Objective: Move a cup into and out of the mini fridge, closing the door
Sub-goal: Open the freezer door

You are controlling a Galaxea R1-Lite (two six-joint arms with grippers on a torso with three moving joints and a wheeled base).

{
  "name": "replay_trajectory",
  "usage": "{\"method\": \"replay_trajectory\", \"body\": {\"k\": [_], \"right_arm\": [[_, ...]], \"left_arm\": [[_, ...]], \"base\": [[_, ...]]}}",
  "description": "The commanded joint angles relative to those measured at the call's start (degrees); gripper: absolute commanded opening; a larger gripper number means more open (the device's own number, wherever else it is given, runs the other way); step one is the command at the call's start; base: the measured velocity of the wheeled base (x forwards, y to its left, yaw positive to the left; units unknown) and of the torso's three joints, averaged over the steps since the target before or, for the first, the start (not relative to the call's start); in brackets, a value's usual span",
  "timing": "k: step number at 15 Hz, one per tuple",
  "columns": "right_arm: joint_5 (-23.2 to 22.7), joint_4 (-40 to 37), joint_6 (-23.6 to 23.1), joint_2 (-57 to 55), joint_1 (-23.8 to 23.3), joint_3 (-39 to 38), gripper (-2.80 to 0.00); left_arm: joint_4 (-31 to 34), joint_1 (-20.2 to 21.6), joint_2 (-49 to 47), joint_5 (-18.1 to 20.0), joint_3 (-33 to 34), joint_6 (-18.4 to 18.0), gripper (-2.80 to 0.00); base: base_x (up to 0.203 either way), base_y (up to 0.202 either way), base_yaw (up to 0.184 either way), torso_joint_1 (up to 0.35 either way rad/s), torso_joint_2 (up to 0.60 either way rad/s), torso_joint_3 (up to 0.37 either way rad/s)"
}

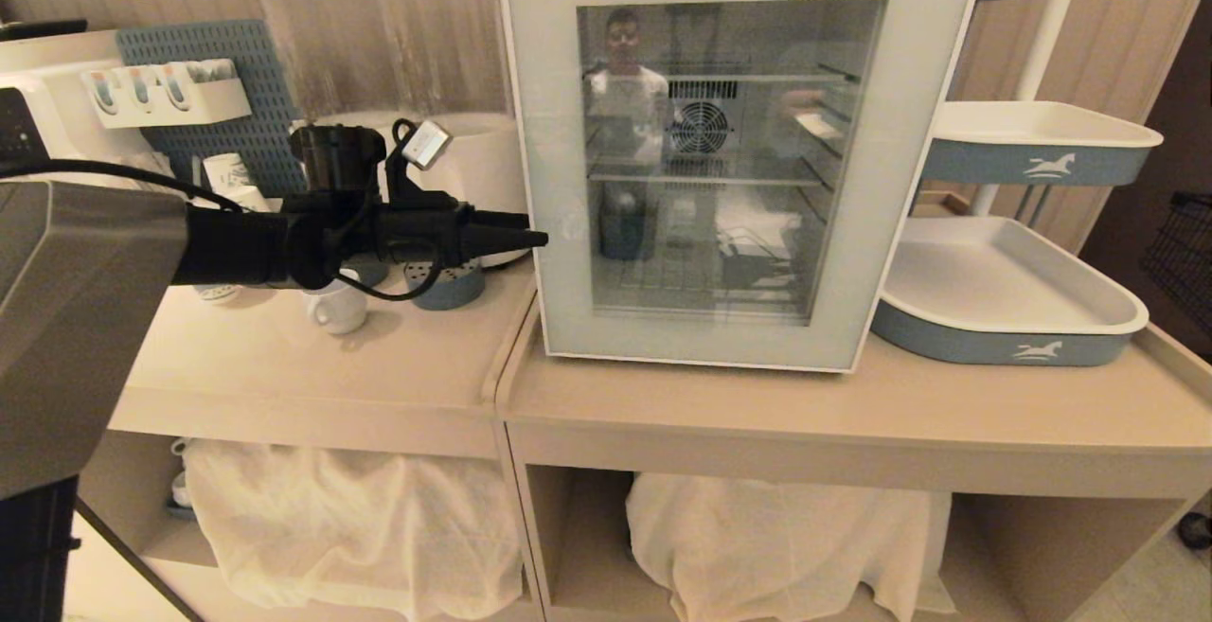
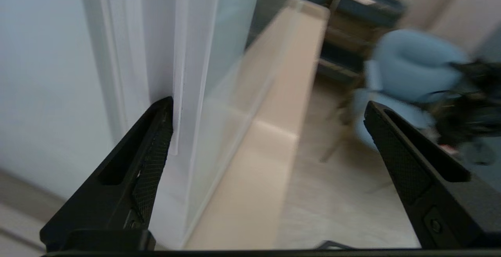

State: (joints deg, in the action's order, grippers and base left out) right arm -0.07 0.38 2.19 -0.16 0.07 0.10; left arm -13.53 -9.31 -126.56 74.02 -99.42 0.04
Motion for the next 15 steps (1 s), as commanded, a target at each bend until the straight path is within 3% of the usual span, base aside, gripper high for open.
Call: {"method": "replay_trajectory", "body": {"k": [1,8,12,15], "right_arm": [[0.0,0.0,0.0,-0.1,0.0,0.0,-2.80],[0.0,-0.1,0.0,0.0,0.0,0.1,-2.80],[0.0,-0.1,0.0,-0.1,0.0,0.1,-2.80],[0.0,0.0,0.1,-0.1,0.0,0.0,-2.80]], "left_arm": [[0.3,0.0,0.9,2.4,0.7,0.7,0.00],[0.2,-0.2,5.9,3.0,6.8,0.3,0.00],[-0.6,-1.5,10.7,2.9,13.0,-0.2,0.00],[-2.7,-3.4,18.6,2.4,21.9,-0.3,0.00]], "base": [[0.000,0.000,0.000,0.000,0.00,0.000],[0.000,0.000,0.000,0.000,0.00,0.000],[0.000,0.000,0.000,0.000,0.00,0.000],[0.000,0.000,0.000,0.000,0.00,0.000]]}}
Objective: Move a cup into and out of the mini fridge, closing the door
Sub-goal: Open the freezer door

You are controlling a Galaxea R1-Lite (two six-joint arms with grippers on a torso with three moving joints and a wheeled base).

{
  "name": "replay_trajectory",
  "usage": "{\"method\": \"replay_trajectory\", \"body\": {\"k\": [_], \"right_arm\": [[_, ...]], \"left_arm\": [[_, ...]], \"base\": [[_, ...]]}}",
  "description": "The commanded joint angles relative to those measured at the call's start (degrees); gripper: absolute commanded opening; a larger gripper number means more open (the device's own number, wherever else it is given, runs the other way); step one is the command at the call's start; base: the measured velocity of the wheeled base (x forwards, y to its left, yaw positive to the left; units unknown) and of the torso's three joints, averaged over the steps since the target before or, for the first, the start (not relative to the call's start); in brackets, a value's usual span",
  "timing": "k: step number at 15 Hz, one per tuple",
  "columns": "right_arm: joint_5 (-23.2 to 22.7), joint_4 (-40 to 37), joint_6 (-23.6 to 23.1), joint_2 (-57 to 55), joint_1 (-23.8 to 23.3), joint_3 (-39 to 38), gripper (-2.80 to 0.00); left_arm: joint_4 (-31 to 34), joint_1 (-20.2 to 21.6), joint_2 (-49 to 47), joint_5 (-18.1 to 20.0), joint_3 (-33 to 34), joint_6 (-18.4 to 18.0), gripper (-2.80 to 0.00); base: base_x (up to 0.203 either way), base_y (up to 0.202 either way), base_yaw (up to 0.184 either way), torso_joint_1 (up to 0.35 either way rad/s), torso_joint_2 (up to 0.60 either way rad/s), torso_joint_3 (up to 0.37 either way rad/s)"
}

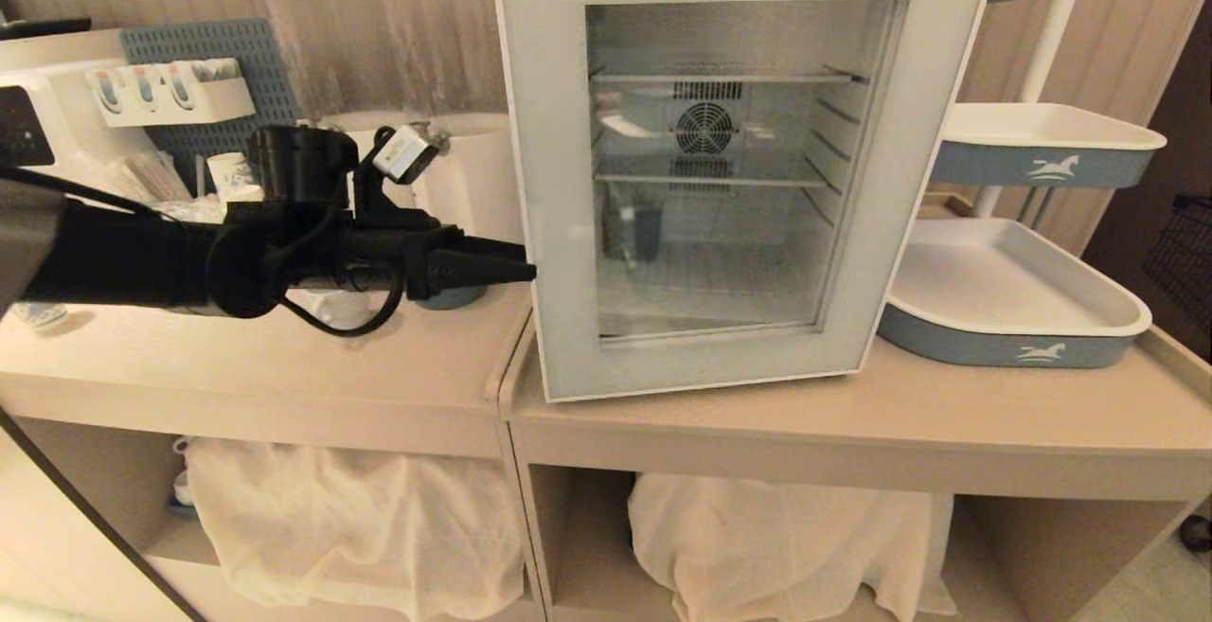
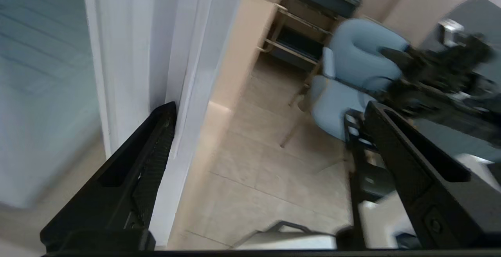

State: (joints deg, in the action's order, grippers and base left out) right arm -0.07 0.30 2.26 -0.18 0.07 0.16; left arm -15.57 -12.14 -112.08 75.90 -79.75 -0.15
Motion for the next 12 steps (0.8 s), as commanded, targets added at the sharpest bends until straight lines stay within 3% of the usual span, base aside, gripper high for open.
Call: {"method": "replay_trajectory", "body": {"k": [1,6,8,12], "right_arm": [[0.0,0.0,0.0,0.0,0.0,-0.1,-2.80],[0.0,0.2,0.0,0.0,0.0,-0.1,-2.80],[0.0,0.3,0.0,0.0,0.0,-0.2,-2.80],[0.0,0.2,0.2,-0.1,0.0,-0.2,-2.80]], "left_arm": [[-1.0,-1.1,5.9,0.4,4.3,-0.1,0.00],[-2.2,-5.0,15.9,-3.2,14.6,-0.2,0.00],[-2.3,-7.6,20.1,-6.5,17.3,-0.2,0.00],[-2.2,-16.9,24.5,-15.4,21.1,-0.3,0.00]], "base": [[0.000,0.000,0.000,0.000,0.00,0.000],[0.000,0.000,0.000,0.000,0.00,0.000],[0.000,0.000,0.000,0.000,0.00,0.000],[0.000,0.000,0.000,0.000,0.00,0.000]]}}
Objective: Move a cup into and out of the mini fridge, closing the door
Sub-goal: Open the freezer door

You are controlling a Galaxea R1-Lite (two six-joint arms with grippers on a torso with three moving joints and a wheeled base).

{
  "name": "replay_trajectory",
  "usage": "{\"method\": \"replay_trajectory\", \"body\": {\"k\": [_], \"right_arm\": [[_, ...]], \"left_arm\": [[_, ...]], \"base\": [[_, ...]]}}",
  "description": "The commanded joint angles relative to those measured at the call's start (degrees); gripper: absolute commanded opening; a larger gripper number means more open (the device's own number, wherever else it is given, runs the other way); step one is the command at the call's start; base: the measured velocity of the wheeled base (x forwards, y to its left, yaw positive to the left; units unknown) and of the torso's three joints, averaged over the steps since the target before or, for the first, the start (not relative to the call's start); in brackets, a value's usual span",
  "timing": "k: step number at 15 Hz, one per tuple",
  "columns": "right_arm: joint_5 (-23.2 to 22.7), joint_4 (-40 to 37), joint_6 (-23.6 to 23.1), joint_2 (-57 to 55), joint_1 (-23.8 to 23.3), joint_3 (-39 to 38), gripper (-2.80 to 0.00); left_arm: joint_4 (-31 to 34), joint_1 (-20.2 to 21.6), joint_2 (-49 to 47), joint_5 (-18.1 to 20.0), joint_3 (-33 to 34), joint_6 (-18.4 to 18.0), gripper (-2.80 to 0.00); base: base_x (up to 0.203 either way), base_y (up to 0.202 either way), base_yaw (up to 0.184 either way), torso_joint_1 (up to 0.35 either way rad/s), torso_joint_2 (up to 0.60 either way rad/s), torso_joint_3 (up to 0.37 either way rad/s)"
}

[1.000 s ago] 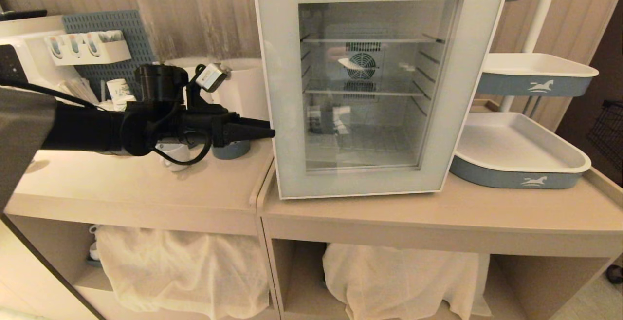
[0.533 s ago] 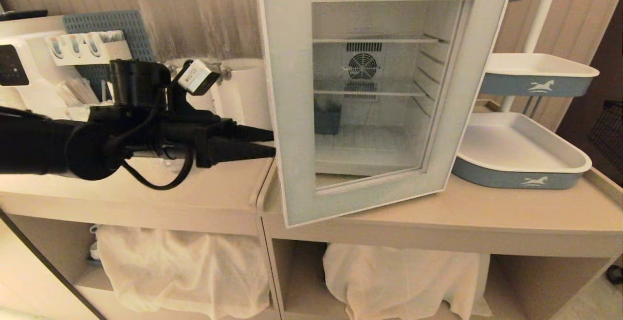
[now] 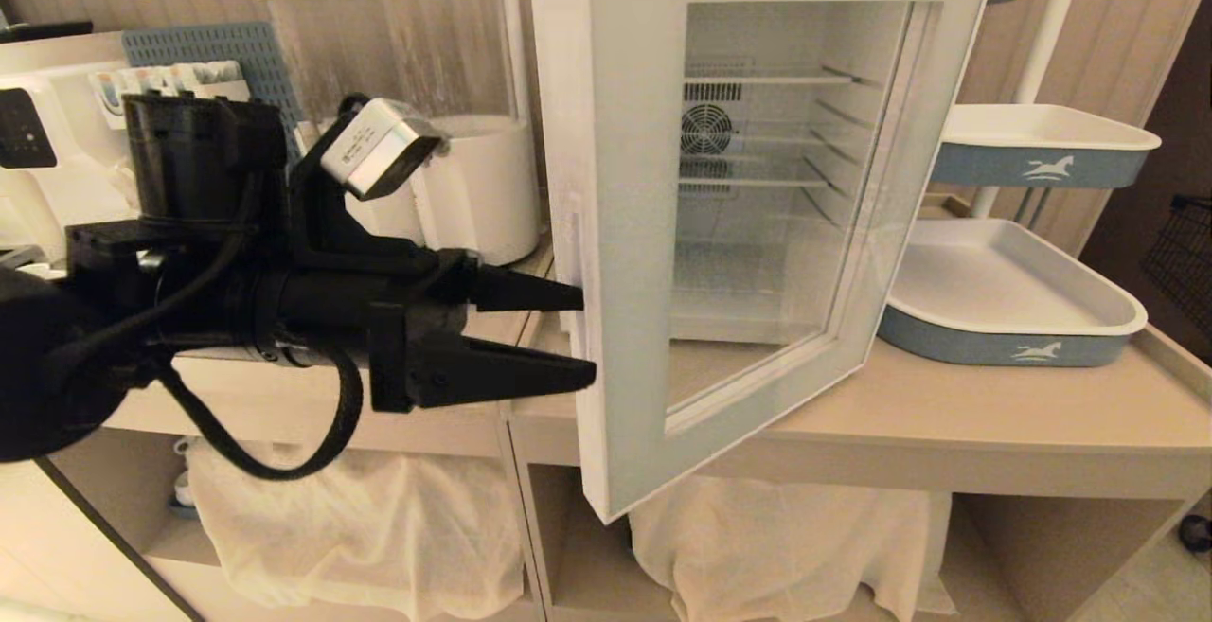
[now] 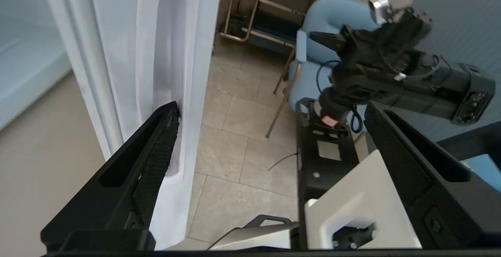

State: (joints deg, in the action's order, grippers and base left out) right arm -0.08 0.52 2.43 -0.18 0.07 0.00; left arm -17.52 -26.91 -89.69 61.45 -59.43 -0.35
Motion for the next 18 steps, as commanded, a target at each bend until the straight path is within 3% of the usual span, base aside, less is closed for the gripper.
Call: {"method": "replay_trajectory", "body": {"k": [1,8,9,11,13,18], "right_arm": [[0.0,0.0,0.0,0.0,0.0,0.0,-2.80],[0.0,0.0,0.1,0.0,0.0,0.0,-2.80],[0.0,0.0,0.1,0.0,0.0,0.0,-2.80],[0.0,0.0,0.1,0.0,0.0,0.0,-2.80],[0.0,0.1,0.0,0.0,0.0,0.0,-2.80],[0.0,-0.1,-0.1,-0.1,0.0,0.1,-2.80]], "left_arm": [[-0.2,-3.8,2.5,-3.1,1.1,-0.1,0.00],[0.1,-25.0,2.7,-16.3,-0.2,0.7,0.00],[0.3,-26.2,3.1,-17.5,-0.1,0.9,0.00],[1.2,-26.9,6.0,-17.6,1.4,1.7,0.00],[1.5,-28.4,11.1,-17.4,4.9,5.0,0.00],[1.3,-39.4,13.1,-17.7,3.9,12.3,0.00]], "base": [[0.000,0.000,0.000,0.000,0.00,0.000],[0.000,0.000,0.000,0.000,0.00,0.000],[0.000,0.000,0.000,0.000,0.00,0.000],[0.000,0.000,0.000,0.000,0.00,0.000],[0.000,0.000,0.000,0.000,0.00,0.000],[0.000,0.000,0.000,0.000,0.00,0.000]]}}
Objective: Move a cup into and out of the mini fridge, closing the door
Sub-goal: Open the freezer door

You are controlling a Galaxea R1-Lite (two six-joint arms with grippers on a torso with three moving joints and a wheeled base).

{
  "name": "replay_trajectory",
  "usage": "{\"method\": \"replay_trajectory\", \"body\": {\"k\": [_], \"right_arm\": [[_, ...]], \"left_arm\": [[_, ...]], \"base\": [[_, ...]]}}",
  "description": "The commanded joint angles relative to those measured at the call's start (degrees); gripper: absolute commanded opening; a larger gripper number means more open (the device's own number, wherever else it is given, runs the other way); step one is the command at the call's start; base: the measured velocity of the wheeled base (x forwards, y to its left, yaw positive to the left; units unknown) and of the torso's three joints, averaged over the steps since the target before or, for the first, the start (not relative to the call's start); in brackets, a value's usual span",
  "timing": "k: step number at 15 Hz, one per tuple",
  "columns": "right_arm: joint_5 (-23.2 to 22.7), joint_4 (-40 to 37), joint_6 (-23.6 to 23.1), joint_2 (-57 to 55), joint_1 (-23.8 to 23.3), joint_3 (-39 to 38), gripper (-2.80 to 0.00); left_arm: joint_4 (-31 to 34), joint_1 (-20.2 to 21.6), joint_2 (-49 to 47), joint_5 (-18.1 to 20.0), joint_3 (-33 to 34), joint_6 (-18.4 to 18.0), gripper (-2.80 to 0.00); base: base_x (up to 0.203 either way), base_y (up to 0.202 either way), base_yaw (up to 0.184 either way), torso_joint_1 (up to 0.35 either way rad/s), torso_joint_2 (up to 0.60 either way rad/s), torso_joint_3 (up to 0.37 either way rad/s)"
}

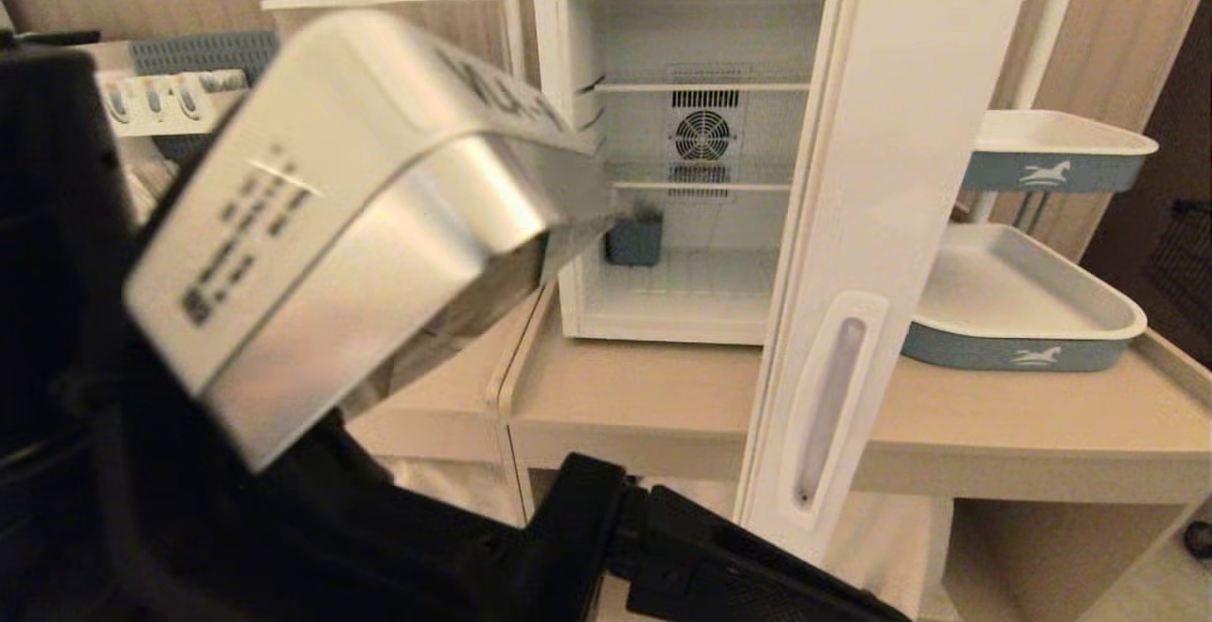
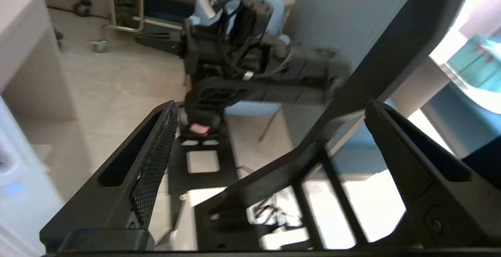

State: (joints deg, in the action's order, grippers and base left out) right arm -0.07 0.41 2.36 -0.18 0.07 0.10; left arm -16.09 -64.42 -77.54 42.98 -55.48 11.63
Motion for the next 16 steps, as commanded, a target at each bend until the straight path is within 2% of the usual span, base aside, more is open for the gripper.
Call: {"method": "replay_trajectory", "body": {"k": [1,3,5,9,11,13,16], "right_arm": [[0.0,0.0,0.0,-0.1,0.0,0.0,-2.80],[0.0,0.0,0.0,0.0,0.0,0.0,-2.80],[0.0,0.0,0.0,-0.1,0.0,0.0,-2.80],[0.0,0.0,0.0,0.0,0.0,0.0,-2.80],[0.0,0.0,0.0,-0.1,0.0,0.0,-2.80],[0.0,0.0,0.0,0.0,0.0,0.0,-2.80],[0.0,0.0,0.0,-0.1,0.0,0.0,-2.80]], "left_arm": [[-0.1,-1.4,1.3,-0.9,0.6,-1.8,0.00],[-0.2,0.3,2.2,-4.1,1.9,-4.2,0.00],[-0.3,4.4,3.5,-6.1,3.2,-5.2,0.00],[-1.6,17.3,2.6,-6.5,3.7,-5.2,0.00],[-5.9,22.5,-1.1,-6.5,3.1,-5.1,0.00],[-9.9,23.7,-5.6,-6.4,1.8,-4.9,0.00],[-10.6,23.8,-11.2,-5.1,-2.8,-4.5,0.00]], "base": [[0.000,0.000,0.000,0.000,0.00,0.000],[0.000,0.000,0.000,0.000,0.00,0.000],[0.000,0.000,0.000,0.000,0.00,0.000],[0.000,0.000,0.000,0.000,0.00,0.000],[0.000,0.000,0.000,0.000,0.00,0.000],[0.000,0.000,0.000,0.000,0.00,0.000],[0.000,0.000,0.000,0.000,0.00,0.000]]}}
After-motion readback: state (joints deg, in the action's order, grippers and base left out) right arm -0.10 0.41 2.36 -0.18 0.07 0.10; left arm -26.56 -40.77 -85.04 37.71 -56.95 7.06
